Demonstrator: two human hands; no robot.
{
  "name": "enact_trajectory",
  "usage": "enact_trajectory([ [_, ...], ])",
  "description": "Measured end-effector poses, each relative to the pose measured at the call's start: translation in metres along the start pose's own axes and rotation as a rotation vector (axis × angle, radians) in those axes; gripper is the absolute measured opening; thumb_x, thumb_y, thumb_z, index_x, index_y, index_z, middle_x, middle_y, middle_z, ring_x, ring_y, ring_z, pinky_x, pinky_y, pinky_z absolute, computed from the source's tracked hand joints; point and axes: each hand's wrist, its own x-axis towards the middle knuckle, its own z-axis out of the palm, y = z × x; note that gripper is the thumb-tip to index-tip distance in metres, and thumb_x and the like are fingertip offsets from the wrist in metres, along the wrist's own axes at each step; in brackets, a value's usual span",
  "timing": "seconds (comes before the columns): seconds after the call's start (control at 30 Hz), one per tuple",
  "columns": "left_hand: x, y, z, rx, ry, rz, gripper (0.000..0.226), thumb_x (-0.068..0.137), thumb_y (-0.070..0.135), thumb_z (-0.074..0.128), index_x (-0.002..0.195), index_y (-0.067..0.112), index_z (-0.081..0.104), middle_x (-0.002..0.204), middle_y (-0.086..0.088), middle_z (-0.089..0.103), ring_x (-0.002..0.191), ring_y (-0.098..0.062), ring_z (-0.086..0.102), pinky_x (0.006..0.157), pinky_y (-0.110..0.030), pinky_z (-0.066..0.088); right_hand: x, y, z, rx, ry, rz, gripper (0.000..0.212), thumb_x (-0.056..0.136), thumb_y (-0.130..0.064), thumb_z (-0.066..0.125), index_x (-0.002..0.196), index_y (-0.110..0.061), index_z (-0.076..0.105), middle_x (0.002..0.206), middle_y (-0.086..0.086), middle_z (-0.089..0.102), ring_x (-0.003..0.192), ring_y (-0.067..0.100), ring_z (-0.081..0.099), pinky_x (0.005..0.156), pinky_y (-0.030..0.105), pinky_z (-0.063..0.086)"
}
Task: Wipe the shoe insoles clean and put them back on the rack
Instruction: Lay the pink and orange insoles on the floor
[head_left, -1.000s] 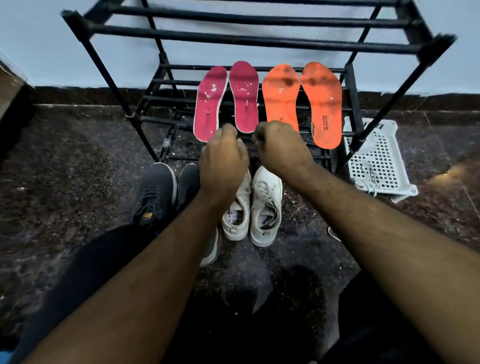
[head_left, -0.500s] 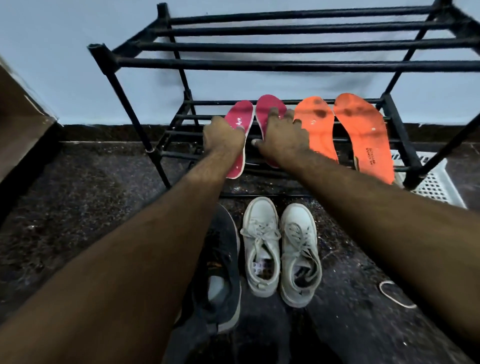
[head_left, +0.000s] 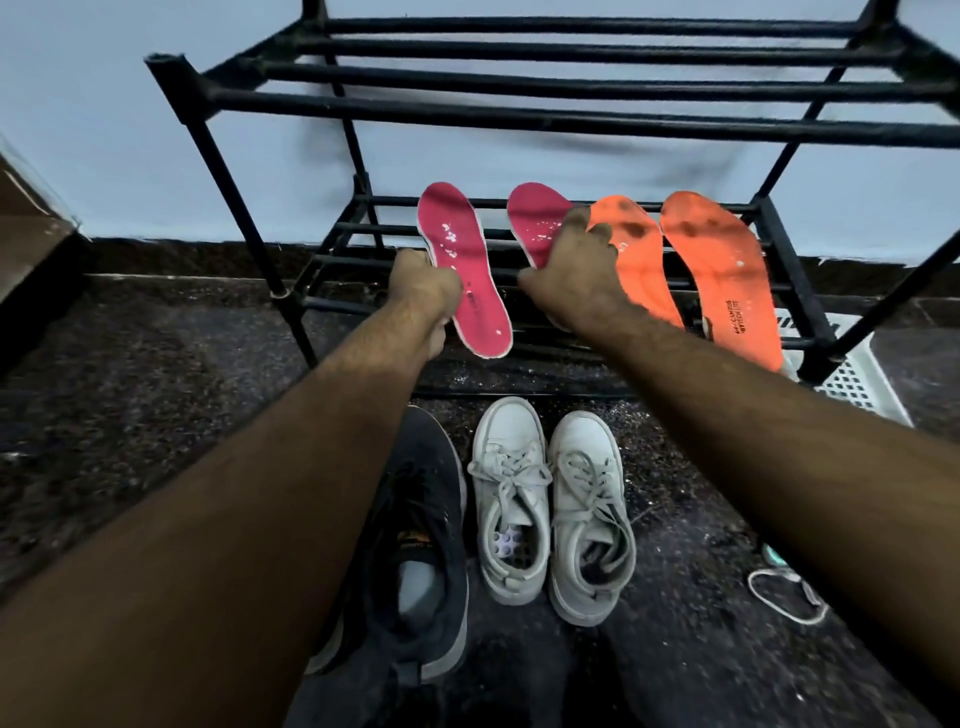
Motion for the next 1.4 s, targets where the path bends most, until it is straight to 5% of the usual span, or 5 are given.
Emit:
enact_trajectory([
  [0.27,-0.046,-0.016,-0.020,0.024,-0.126,0.064,0.026,0.083,-0.009,0.061,0.108,-0.003,0.065,0.096,-0.017,0.075,0.097,-0.039,0.072,0.089,-0.063,0.054,-0.046,0.002,-0.015,0.099,0.071,-0.131,0.078,0.079,-0.022,0.069,0.143,-0.005,0.029,0.135,0.023,0.038,0.120,0.042,0.048,0.099,0.043,0.044],
  [0.47,-0.113,-0.050,-0.024,-0.011,-0.250,0.060,0.032,0.087,-0.018,0.054,0.115,-0.007,0.062,0.093,-0.013,0.073,0.078,-0.021,0.072,0.064,-0.035,0.063,-0.107,0.020,-0.027,0.102,-0.003,-0.127,0.084,0.077,-0.027,0.072,0.145,-0.010,0.026,0.132,0.018,0.033,0.114,0.040,0.050,0.101,0.043,0.046],
  [0.97,-0.272,-0.166,0.013,-0.127,-0.472,-0.229,0.042,0.088,-0.019,0.049,0.126,-0.001,0.053,0.115,-0.021,0.070,0.104,-0.030,0.070,0.075,-0.043,0.062,-0.308,0.132,-0.054,0.008,-0.304,0.210,0.113,0.078,-0.026,0.080,0.157,-0.006,0.001,0.150,0.020,0.023,0.135,0.036,0.040,0.108,0.034,0.035],
  [1.3,-0.328,-0.270,-0.006,0.148,-0.459,-0.381,0.031,0.088,-0.017,0.052,0.092,0.014,0.050,0.095,-0.009,0.066,0.082,-0.018,0.065,0.061,-0.033,0.057,-0.400,0.174,-0.002,-0.196,-0.585,0.444,0.090,0.067,-0.041,0.085,0.132,-0.007,0.033,0.133,0.019,0.046,0.123,0.037,0.049,0.101,0.040,0.045],
  [1.4,-0.331,-0.287,-0.018,0.212,-0.474,-0.408,0.032,0.074,-0.007,0.061,0.102,0.008,0.058,0.098,-0.013,0.070,0.090,-0.028,0.070,0.078,-0.049,0.061,-0.407,0.172,0.011,-0.162,-0.632,0.466,0.094,0.063,-0.042,0.086,0.131,-0.007,0.032,0.131,0.018,0.049,0.122,0.036,0.050,0.104,0.041,0.043],
])
